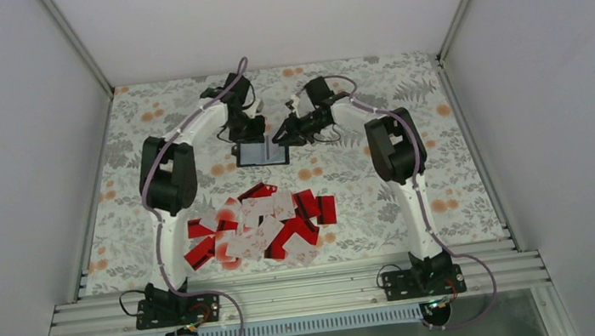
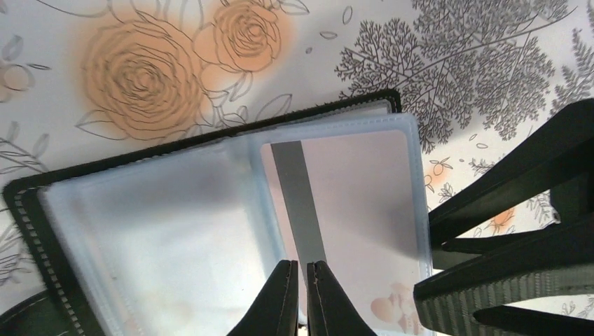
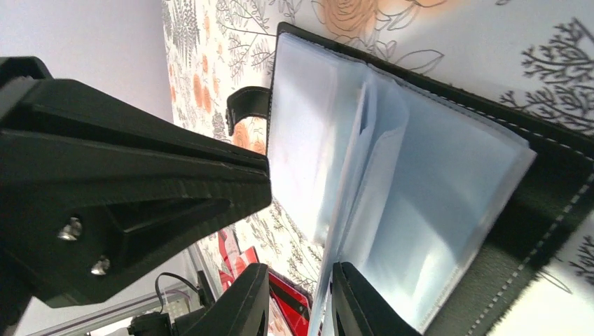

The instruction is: Put the credit cards into the card holder

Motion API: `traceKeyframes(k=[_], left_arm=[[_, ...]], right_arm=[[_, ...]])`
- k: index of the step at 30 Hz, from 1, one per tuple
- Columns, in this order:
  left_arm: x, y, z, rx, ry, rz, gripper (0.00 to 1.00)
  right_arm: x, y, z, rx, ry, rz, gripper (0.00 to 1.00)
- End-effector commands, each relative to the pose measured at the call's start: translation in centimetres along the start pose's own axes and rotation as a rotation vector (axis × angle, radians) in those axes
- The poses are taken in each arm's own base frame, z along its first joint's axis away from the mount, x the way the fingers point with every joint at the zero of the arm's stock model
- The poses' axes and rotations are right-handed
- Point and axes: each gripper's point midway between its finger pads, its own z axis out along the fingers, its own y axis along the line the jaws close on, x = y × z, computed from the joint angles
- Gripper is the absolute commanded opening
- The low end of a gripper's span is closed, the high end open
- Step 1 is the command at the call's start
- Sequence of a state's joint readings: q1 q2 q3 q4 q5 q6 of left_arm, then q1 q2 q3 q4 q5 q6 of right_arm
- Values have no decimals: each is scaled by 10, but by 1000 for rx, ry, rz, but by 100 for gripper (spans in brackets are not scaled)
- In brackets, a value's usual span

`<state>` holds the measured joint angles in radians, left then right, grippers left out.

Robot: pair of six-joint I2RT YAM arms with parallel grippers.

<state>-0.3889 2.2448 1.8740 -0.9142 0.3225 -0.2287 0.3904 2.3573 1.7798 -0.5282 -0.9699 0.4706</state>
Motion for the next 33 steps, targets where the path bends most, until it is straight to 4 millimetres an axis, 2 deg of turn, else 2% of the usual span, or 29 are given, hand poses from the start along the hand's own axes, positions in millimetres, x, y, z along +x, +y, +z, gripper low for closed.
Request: traceKeyframes(k=[1,7,16,21,28,33], left_arm=[[-9,-3,-27,29,-50,-16,7],[-5,8,-35,22,-60,-30,7],[4,28,-46,-8,-79,-51,7],[16,44,-55,-38,-88,-73,7],[29,64,-71,-71,-116,-105,7],[36,71,-80,-75,-126,-128,7]], right_arm=[[0,11,9,-20,22,-11,24],[0,7,13,33,21,3,24],[2,15,25,-4,54,-18,26],[0,20,33,-26,68,-26,29],[-6,27,47,-69,91,-34,34],[-11,33,54,-89,98,-38,45]])
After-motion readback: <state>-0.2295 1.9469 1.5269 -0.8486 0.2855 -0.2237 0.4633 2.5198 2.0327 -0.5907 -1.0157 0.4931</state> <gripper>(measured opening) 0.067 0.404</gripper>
